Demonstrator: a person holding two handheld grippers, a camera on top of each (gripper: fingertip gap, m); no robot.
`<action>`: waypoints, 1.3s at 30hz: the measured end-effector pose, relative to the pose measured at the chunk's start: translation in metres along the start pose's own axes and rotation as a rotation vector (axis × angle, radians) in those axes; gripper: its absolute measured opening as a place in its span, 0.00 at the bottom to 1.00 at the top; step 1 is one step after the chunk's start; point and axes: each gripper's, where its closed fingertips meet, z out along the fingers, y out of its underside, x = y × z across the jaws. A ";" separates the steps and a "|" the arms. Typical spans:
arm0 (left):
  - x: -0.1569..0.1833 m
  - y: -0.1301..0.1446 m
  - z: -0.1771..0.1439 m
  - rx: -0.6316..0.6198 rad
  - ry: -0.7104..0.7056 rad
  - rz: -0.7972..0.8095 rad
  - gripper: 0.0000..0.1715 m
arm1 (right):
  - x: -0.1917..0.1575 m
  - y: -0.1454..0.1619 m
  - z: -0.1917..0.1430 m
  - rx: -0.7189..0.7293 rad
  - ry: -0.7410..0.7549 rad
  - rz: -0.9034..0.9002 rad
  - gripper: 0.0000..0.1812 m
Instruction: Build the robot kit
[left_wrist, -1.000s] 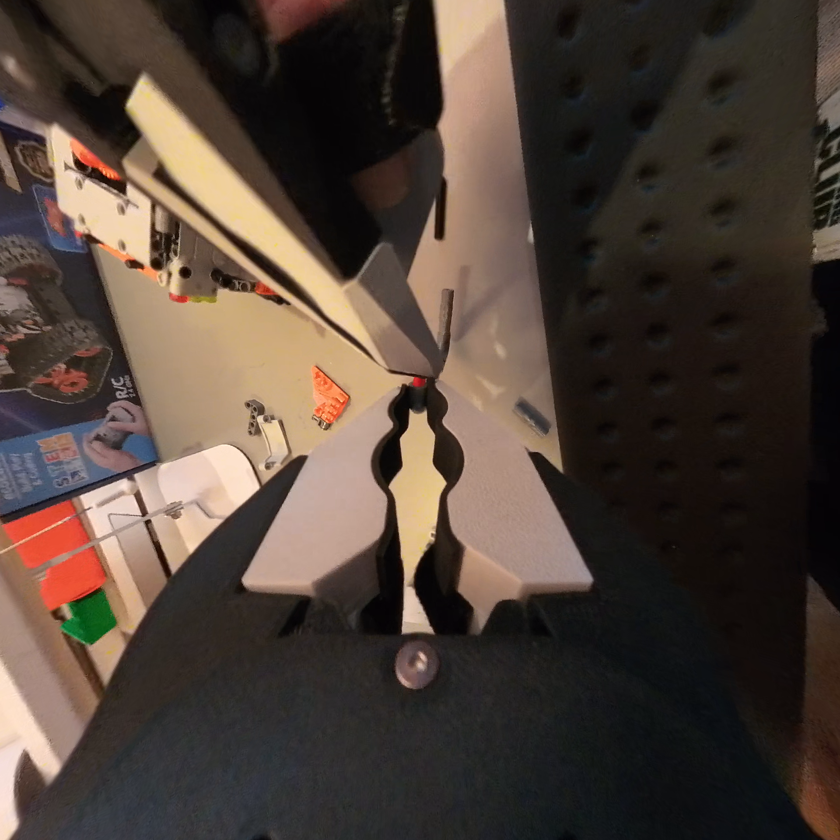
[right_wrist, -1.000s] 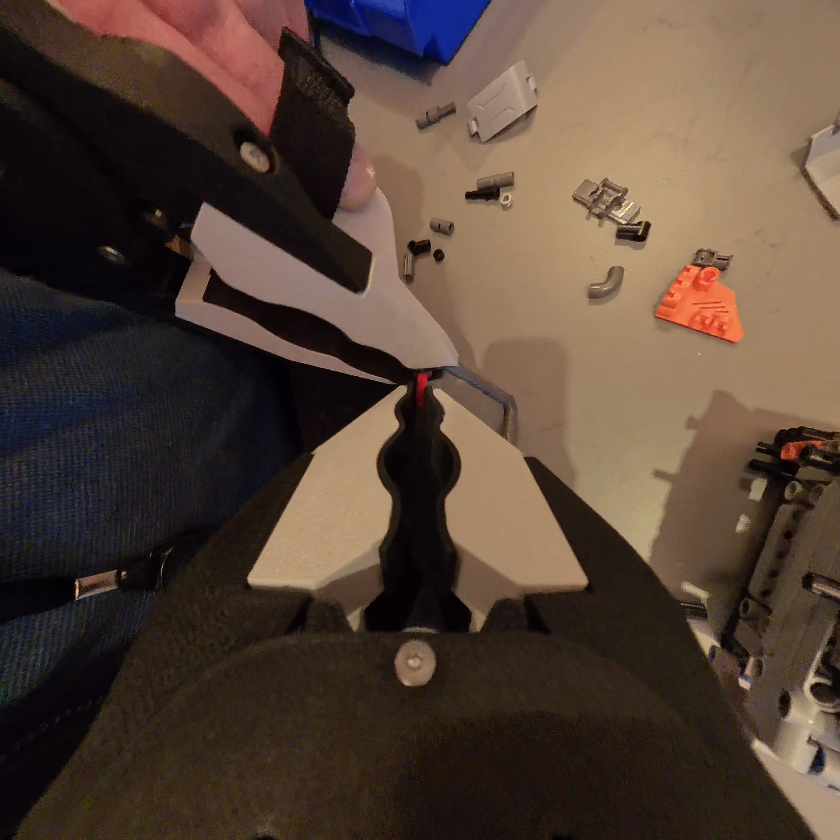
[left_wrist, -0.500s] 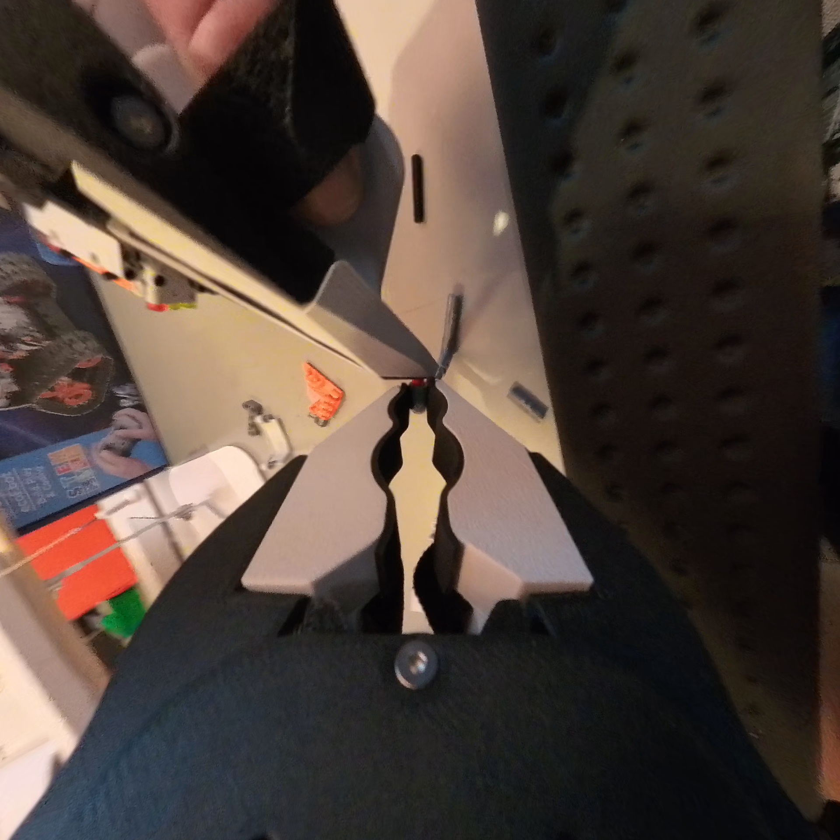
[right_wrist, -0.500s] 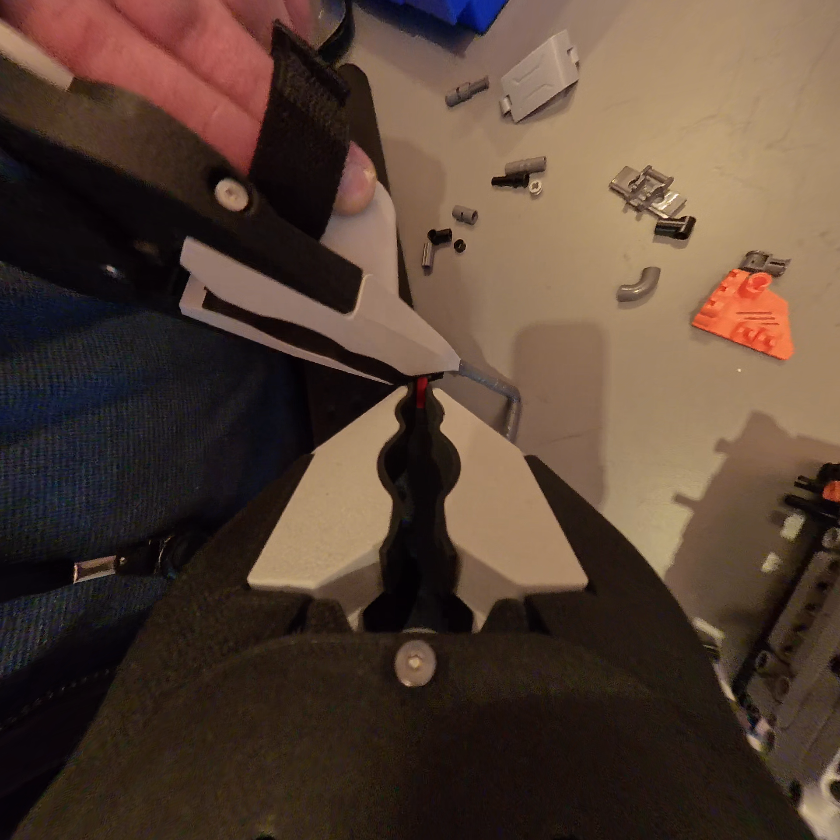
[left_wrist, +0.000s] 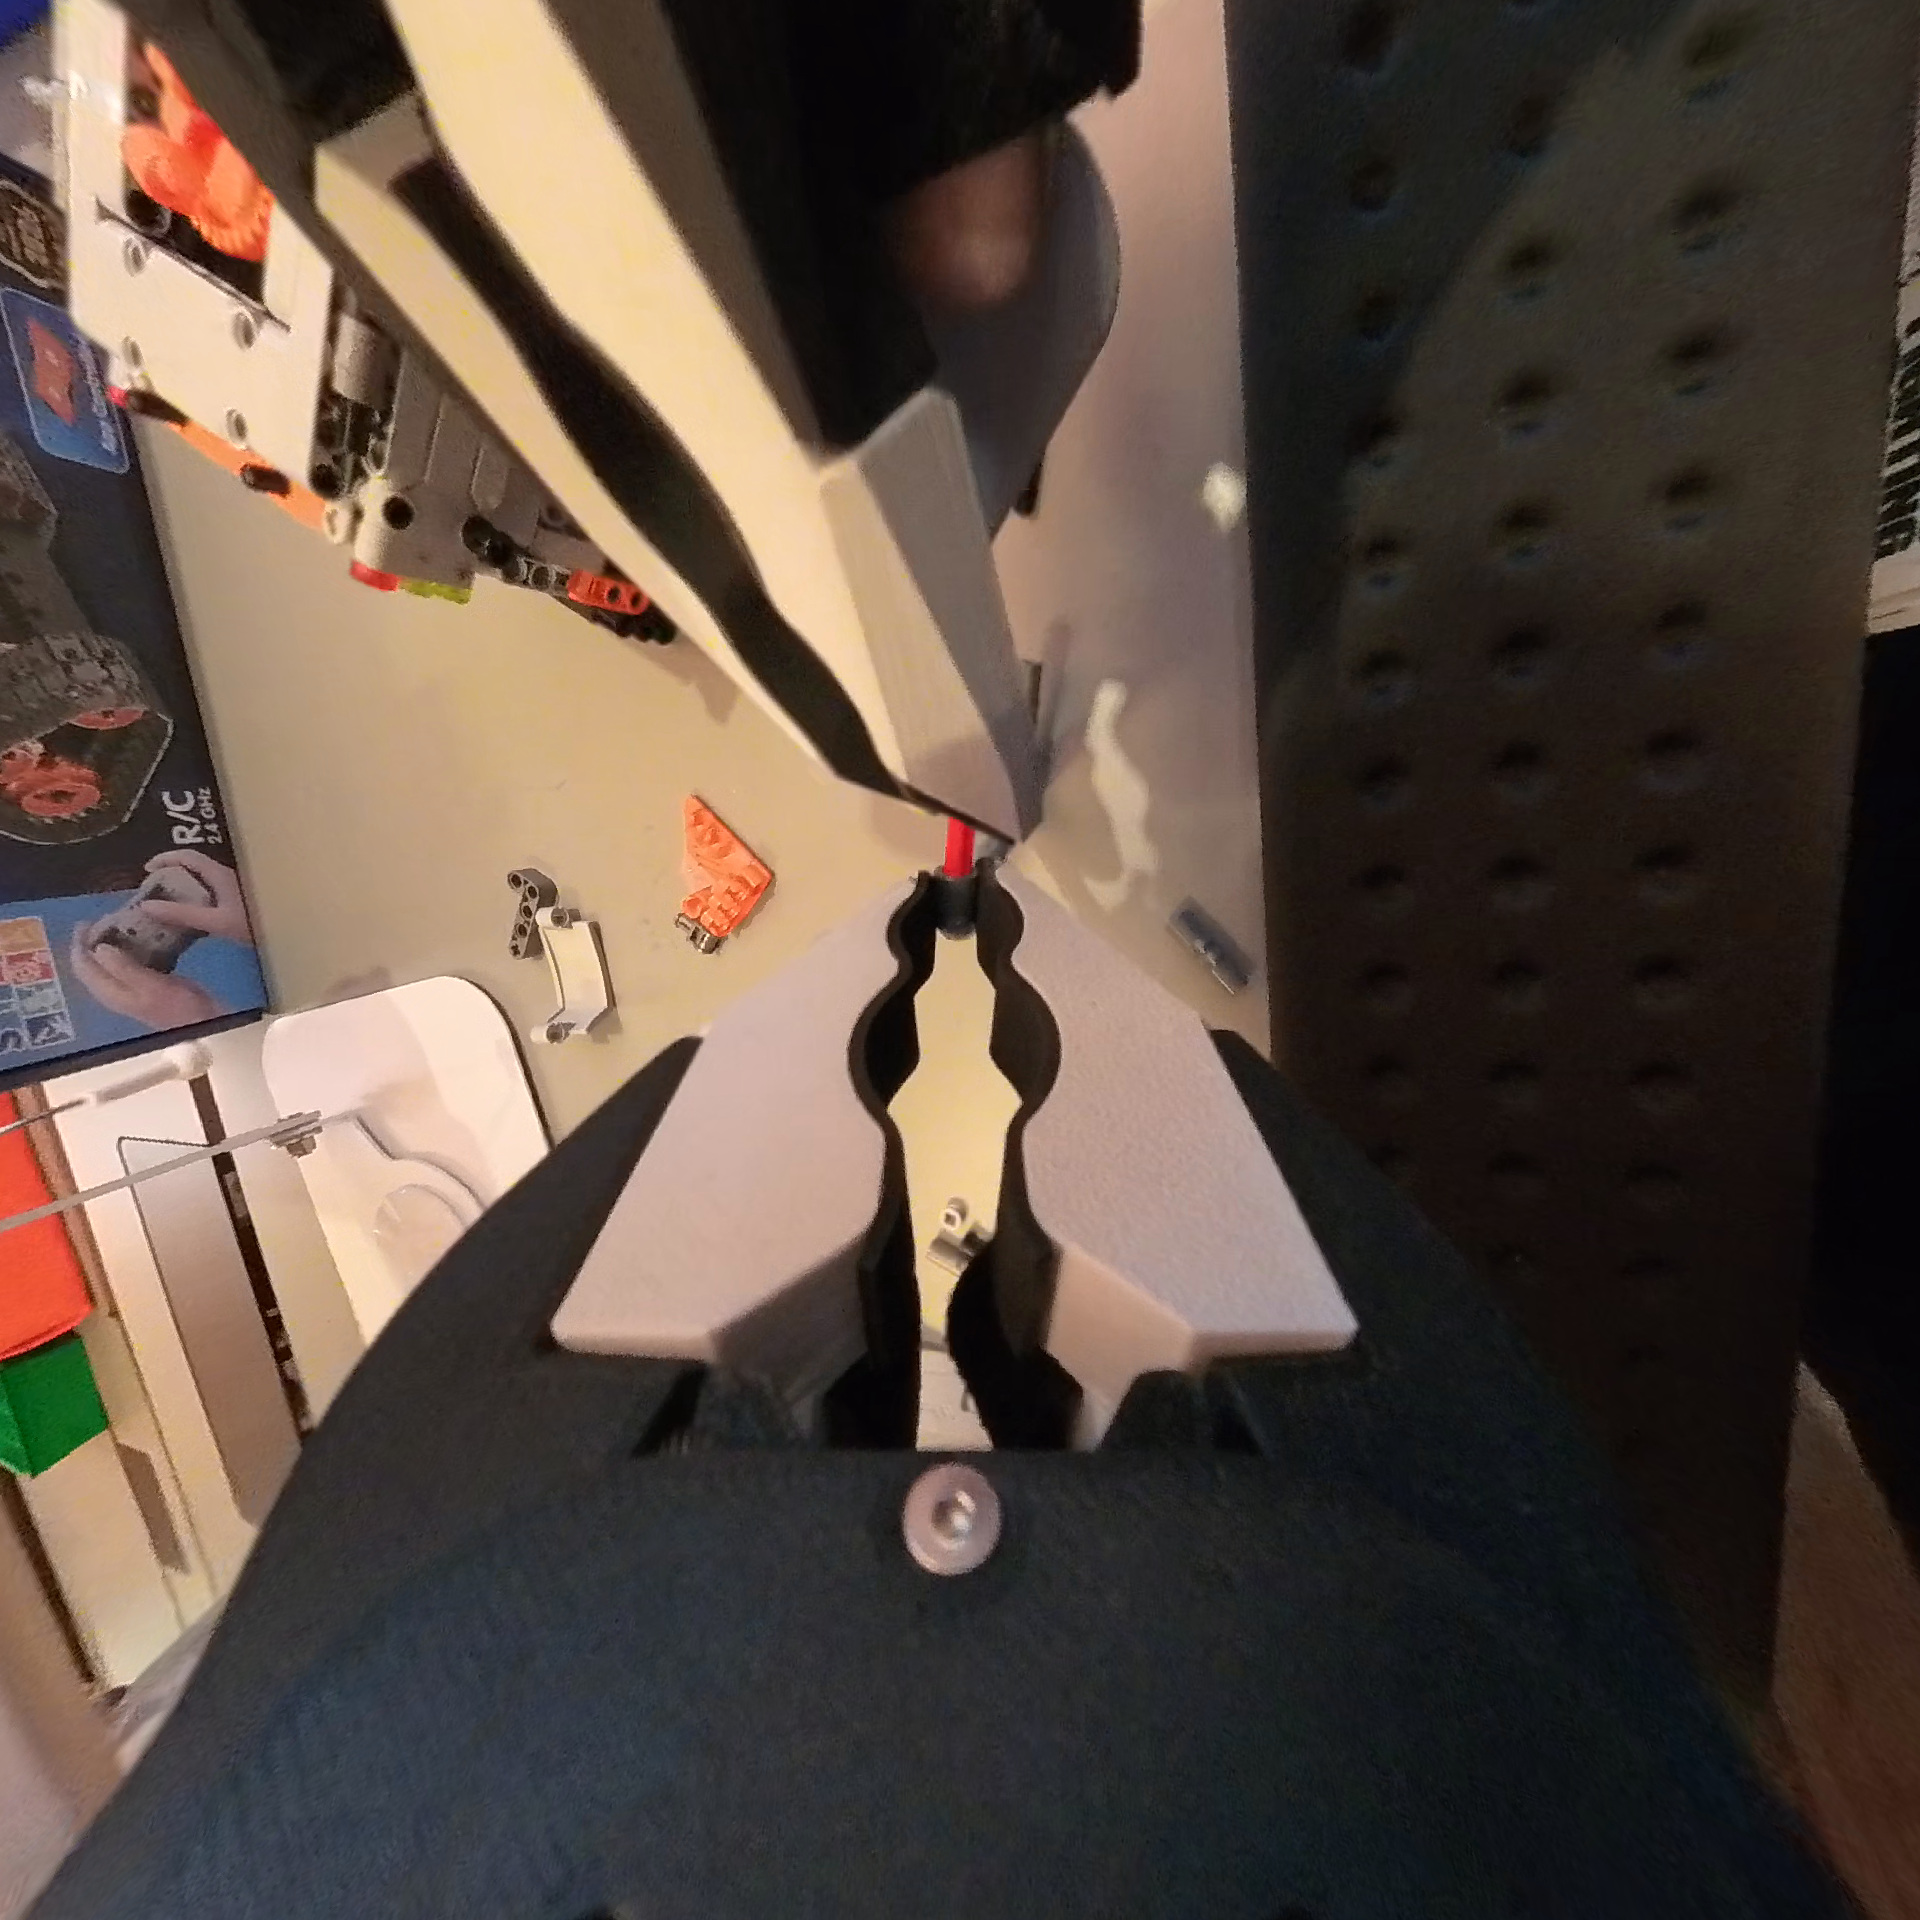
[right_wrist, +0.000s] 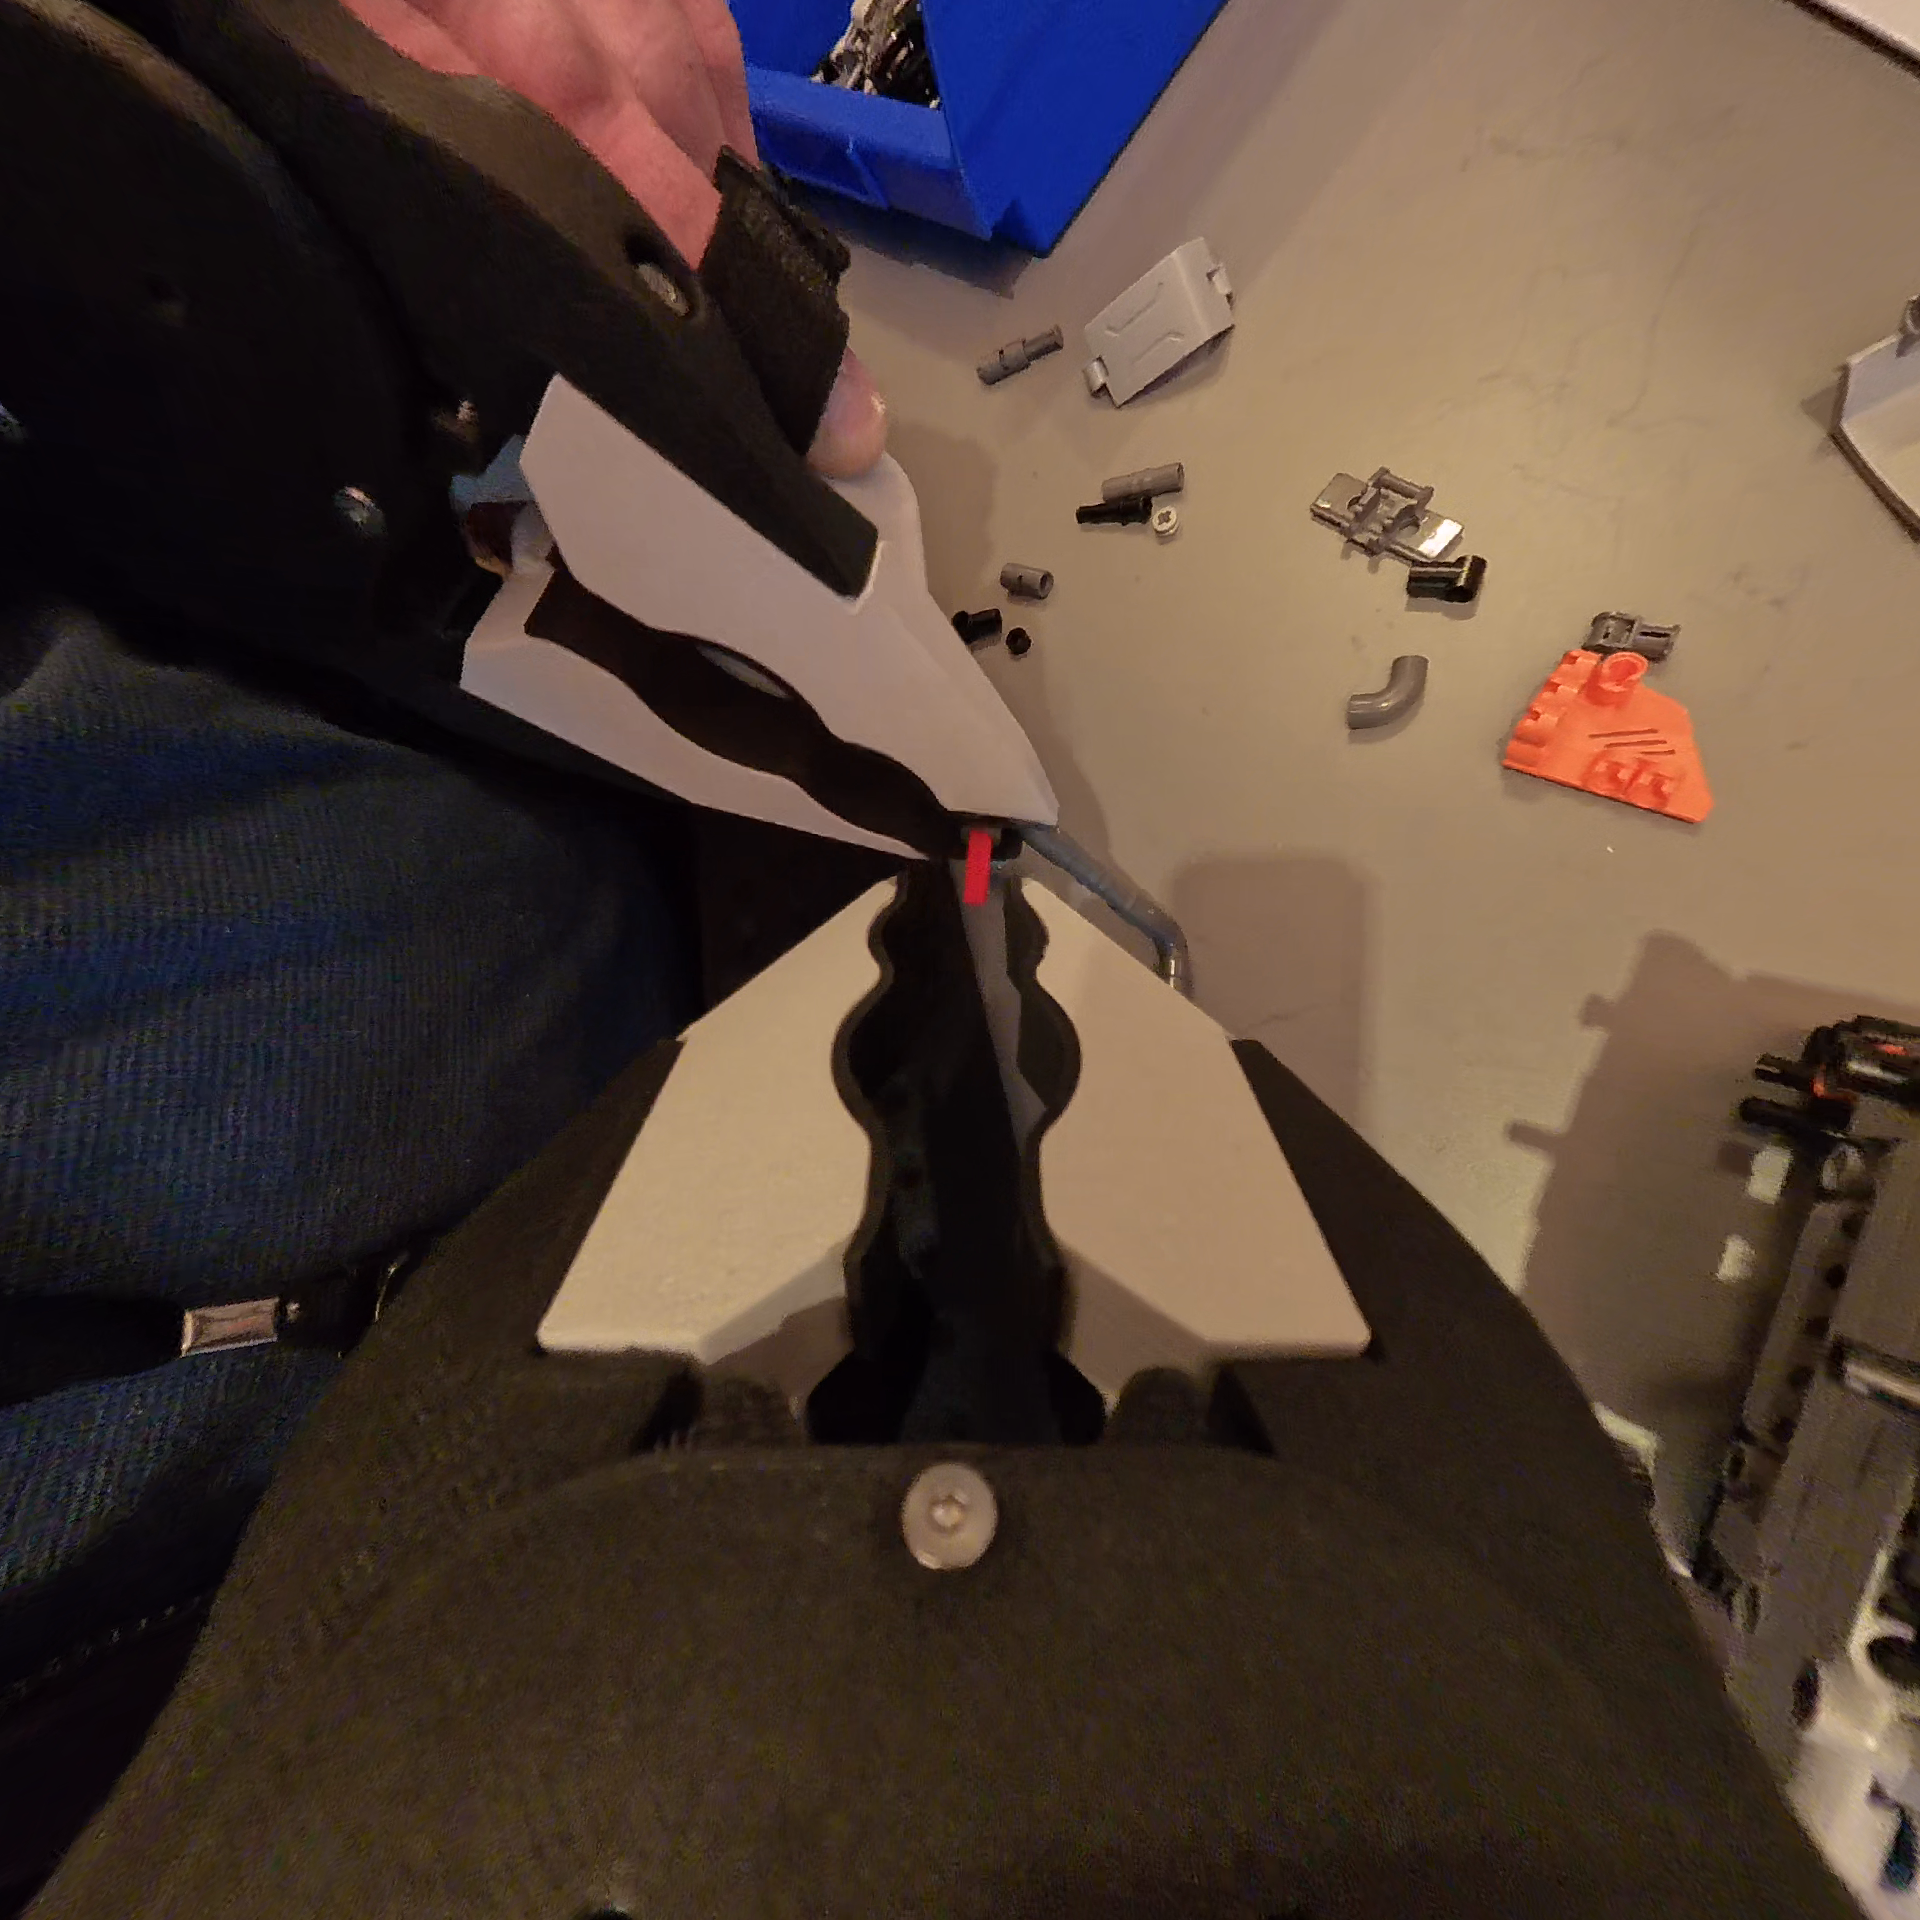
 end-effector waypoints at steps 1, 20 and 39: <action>0.000 0.000 -0.001 0.006 0.003 -0.009 0.02 | 0.001 -0.001 -0.002 0.015 0.006 0.002 0.07; 0.001 -0.006 -0.002 0.005 -0.010 -0.020 0.02 | 0.000 -0.002 0.001 0.015 0.096 -0.052 0.00; -0.004 0.000 0.001 0.065 0.048 -0.133 0.03 | 0.003 0.001 -0.006 0.159 0.038 0.015 0.00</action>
